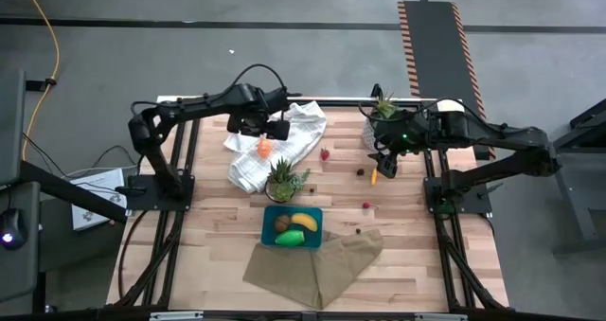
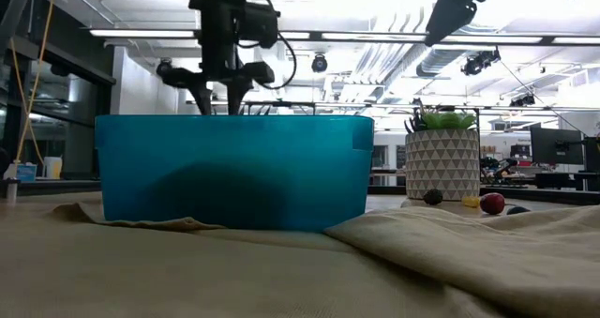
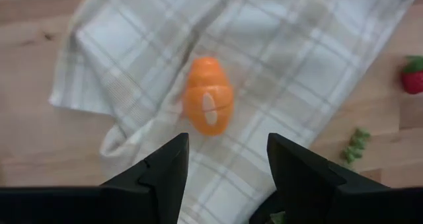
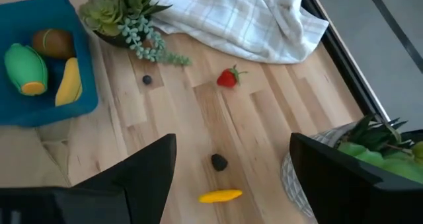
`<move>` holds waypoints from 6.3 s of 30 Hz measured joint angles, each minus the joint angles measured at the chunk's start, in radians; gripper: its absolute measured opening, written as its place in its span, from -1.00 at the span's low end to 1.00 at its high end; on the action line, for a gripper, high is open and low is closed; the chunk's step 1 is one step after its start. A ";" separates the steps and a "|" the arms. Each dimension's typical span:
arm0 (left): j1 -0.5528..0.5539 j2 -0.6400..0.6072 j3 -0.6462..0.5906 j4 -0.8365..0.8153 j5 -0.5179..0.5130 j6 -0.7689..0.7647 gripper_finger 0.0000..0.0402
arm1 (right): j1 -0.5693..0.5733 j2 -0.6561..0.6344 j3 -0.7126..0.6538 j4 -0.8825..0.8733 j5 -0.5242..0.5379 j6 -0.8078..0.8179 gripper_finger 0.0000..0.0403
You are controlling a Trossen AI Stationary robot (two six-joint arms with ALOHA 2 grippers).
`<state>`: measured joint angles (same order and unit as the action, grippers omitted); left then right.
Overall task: Pick and placing Produce into tupperware
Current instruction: Put the pumpkin into the blue bin
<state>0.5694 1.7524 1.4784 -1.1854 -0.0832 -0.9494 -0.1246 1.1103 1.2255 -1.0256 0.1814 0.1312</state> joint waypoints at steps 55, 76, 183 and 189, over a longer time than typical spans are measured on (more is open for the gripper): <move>0.074 0.165 -0.061 0.062 0.075 0.055 0.26 | 0.001 0.001 0.000 0.022 0.002 0.074 0.42; 0.072 0.165 -0.115 0.166 0.113 0.062 0.15 | 0.001 0.001 0.000 0.058 0.002 0.074 0.42; 0.072 0.164 -0.159 0.220 0.165 0.418 -0.08 | 0.001 0.001 0.000 0.104 0.002 0.089 0.42; 0.072 0.164 -0.159 0.220 0.165 0.419 -0.07 | 0.001 0.001 0.000 0.104 0.002 0.089 0.42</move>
<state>0.6415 1.9167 1.3190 -0.9657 0.0822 -0.5308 -0.1234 1.1114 1.2255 -0.9214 0.1837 0.2199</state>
